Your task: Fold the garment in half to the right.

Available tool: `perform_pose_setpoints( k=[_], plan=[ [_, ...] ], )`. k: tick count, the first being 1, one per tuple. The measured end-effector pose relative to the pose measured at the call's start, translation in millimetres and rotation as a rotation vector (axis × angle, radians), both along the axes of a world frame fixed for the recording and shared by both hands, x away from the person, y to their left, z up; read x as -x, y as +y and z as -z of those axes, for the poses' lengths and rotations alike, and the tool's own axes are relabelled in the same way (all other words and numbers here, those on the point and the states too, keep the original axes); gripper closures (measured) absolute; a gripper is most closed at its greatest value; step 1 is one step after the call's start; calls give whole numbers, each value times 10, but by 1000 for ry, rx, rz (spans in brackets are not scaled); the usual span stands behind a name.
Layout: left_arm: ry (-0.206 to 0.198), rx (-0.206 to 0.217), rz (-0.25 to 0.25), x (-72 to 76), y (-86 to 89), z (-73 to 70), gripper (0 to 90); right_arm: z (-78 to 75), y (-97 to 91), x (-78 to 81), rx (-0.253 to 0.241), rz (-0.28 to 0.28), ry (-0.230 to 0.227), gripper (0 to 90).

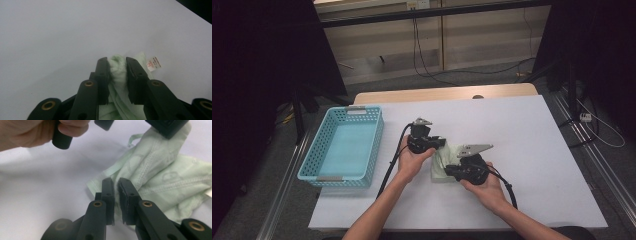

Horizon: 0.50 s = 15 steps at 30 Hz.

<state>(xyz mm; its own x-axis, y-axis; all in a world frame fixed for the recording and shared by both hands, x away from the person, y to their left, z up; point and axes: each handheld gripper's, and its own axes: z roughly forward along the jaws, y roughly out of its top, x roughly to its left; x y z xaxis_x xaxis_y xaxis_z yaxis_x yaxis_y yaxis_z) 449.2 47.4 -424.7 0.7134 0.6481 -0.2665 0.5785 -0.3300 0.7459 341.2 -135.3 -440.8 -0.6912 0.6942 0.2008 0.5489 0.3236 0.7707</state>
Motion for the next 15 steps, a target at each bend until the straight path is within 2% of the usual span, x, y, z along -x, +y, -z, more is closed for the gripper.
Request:
perform_pose_setpoints(
  k=[9,15],
  plan=[
    [12,2,11,16,-47,22,692,3,-58,29,16,4,13,810],
    [23,8,16,15,-102,40,676,39,-95,58,5,11,24,797]
  ],
)
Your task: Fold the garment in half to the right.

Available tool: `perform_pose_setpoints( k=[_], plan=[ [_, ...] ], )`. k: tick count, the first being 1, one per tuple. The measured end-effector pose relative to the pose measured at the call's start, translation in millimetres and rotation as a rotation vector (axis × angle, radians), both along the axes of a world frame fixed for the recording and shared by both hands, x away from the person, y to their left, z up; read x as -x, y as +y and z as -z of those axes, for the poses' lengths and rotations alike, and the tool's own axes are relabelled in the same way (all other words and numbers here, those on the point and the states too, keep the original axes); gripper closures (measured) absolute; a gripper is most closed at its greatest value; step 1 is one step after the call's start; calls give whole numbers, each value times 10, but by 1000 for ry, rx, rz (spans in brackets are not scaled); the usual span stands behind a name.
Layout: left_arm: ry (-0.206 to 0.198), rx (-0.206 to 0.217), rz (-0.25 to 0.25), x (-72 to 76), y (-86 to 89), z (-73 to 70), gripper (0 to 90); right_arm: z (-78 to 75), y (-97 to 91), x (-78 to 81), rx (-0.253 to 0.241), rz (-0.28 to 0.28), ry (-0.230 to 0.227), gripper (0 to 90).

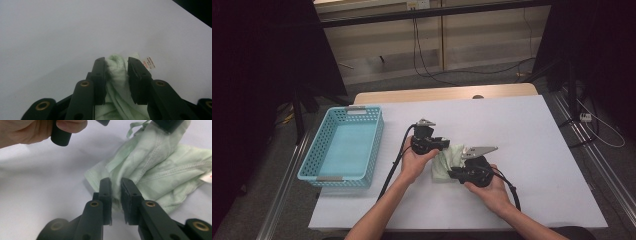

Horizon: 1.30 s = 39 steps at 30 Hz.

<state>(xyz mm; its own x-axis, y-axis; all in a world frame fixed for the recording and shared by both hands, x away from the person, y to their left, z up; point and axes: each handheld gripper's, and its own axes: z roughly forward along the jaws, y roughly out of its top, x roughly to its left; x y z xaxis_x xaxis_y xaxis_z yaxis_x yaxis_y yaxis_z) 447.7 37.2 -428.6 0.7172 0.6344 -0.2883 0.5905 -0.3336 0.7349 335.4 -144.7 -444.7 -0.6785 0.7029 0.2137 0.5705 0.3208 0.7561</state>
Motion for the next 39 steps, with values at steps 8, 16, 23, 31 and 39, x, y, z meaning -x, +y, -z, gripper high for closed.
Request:
perform_pose_setpoints(
  k=[8,16,23,31,39],
  plan=[
    [-3,1,6,4,-27,-50,660,14,-72,22,-13,8,13,808],
    [3,-4,2,-5,-86,-33,661,11,-128,37,-20,20,19,790],
    [5,6,3,-24,-77,-42,665,-106,-136,55,-19,41,-44,706],
    [16,13,-1,-45,-85,-31,687,-254,35,39,-6,-18,-99,774],
    [32,29,-12,-54,-106,-18,735,-79,261,-113,78,-30,-61,648]
  ],
)
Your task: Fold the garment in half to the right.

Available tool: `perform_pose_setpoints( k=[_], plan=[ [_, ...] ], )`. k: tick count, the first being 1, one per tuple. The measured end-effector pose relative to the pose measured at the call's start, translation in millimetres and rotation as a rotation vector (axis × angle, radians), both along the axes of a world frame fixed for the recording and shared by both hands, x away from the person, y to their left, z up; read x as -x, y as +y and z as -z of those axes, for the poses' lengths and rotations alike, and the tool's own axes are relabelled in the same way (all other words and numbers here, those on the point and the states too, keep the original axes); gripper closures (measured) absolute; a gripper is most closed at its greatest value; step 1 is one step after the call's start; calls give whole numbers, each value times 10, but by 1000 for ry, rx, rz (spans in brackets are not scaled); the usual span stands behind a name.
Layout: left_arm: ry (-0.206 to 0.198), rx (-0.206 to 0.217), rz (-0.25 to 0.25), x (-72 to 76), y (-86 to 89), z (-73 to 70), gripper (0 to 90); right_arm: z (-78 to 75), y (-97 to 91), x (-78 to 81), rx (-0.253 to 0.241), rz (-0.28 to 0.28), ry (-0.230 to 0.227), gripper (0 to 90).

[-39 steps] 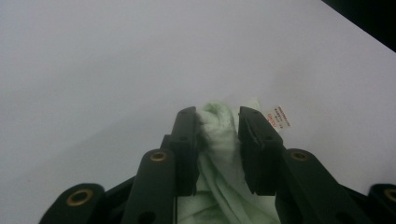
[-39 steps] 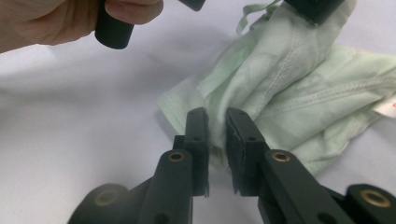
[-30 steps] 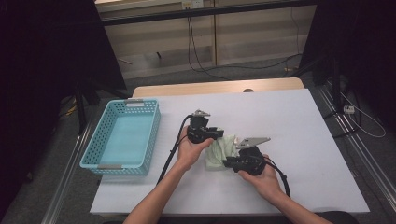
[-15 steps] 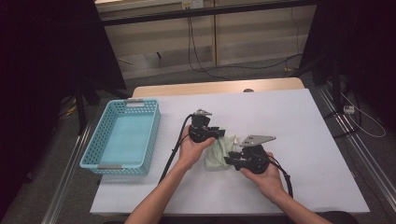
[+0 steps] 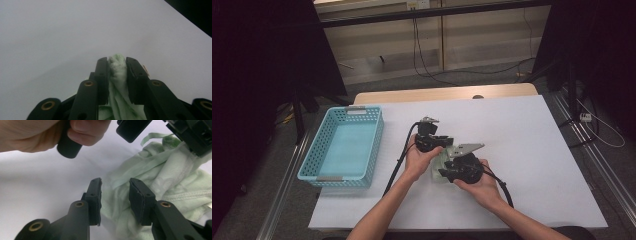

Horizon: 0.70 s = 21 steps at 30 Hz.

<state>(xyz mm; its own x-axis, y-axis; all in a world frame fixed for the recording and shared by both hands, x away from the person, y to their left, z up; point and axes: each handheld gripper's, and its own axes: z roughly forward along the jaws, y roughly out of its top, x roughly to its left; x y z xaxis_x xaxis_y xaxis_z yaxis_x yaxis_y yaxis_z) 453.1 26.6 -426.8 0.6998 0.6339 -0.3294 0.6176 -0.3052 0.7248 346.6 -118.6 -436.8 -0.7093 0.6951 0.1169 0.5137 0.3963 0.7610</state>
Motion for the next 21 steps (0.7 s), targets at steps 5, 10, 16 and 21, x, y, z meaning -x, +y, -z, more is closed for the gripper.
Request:
perform_pose_setpoints(
  k=[5,10,16,21],
  plan=[
    [0,-3,2,14,-13,-4,747,3,-46,20,-4,27,-2,890],
    [-2,-5,2,17,-28,-9,749,-12,-182,81,-41,49,8,896],
    [-2,-11,5,29,-63,11,736,10,-309,109,-47,81,27,891],
    [-11,-3,16,35,-48,-3,682,87,-342,114,-34,94,68,875]
  ],
)
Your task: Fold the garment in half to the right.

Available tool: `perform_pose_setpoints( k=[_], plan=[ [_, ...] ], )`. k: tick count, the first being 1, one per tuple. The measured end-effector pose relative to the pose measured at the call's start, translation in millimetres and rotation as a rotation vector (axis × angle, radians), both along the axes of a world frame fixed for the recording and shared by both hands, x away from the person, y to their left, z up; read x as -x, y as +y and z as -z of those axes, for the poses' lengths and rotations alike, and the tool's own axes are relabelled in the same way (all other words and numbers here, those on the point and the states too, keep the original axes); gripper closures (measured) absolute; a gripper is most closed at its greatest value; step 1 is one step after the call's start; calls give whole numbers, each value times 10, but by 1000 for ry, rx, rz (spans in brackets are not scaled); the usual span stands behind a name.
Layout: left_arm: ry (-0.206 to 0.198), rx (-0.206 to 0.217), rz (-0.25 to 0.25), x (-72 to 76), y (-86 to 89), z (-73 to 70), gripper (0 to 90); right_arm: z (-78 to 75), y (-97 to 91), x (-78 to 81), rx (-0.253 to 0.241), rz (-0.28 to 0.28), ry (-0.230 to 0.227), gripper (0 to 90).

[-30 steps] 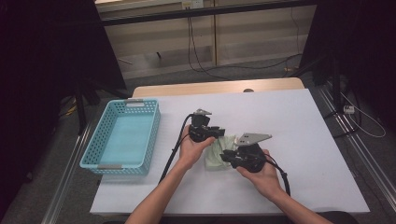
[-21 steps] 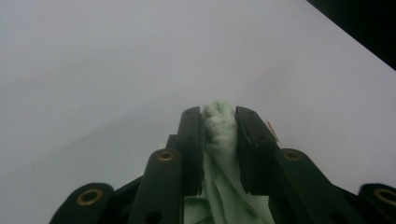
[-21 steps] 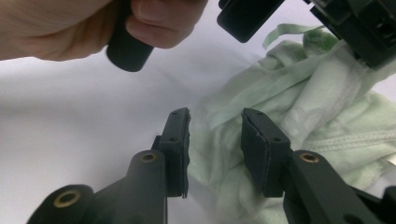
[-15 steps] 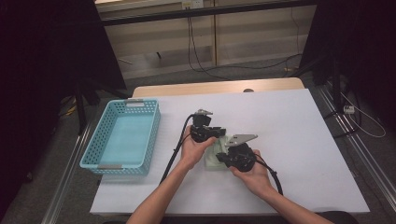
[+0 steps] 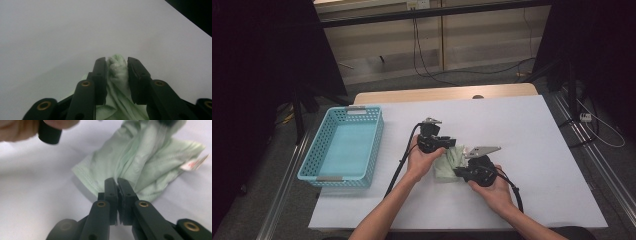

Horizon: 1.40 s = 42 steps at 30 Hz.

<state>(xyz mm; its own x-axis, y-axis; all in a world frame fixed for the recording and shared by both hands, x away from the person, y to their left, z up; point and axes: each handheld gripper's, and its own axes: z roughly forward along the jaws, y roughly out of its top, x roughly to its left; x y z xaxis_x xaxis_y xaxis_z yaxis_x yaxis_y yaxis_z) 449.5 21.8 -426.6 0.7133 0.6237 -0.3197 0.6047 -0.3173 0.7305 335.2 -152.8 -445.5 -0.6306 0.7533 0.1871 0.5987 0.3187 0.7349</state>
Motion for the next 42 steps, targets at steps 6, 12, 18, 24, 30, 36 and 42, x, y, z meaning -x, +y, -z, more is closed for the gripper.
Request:
perform_pose_setpoints(
  k=[6,12,18,24,30,36,42],
  plan=[
    [-17,36,-4,5,98,-95,654,42,16,-8,14,1,26,868],
    [-35,49,-12,22,255,-130,612,43,-31,4,13,9,30,814],
    [-38,33,-49,10,441,-82,595,21,-56,18,12,8,21,758],
    [-50,14,-50,16,534,-88,593,-94,-139,26,1,23,-25,658],
    [-56,29,-53,38,617,-35,487,-218,-203,-55,-27,42,-63,642],
    [-92,1,-56,58,686,-19,298,-299,-184,-286,-46,38,-89,677],
    [-138,-18,-60,88,769,9,149,-385,-66,-604,-33,23,-105,673]
  ],
)
